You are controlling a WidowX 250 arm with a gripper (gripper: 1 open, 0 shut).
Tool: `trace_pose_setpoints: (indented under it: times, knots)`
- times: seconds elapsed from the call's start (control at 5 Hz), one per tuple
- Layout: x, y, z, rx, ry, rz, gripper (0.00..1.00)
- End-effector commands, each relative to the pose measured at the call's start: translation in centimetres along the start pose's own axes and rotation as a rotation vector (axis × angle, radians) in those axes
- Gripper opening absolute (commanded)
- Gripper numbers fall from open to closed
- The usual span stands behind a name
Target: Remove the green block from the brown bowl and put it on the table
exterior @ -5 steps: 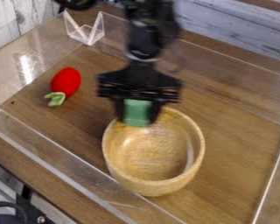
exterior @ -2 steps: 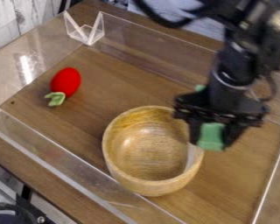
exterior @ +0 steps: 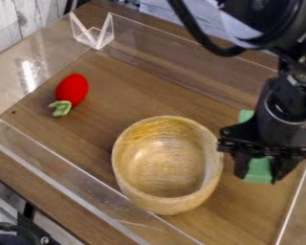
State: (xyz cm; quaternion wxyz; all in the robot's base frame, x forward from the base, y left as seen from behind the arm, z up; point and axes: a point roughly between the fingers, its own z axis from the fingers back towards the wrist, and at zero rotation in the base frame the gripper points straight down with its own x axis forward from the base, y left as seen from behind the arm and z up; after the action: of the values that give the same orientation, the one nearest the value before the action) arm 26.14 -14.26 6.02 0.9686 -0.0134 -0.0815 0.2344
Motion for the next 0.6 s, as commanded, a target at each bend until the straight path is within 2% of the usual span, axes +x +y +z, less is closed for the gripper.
trace_pose_setpoints:
  times: [0.0, 0.4]
  knots:
    - [0.12, -0.85, 1.37, -0.026, -0.036, -0.011, 0.0]
    - [-0.31, -1.09, 2.23, -0.006, -0.065, -0.05, 0.0]
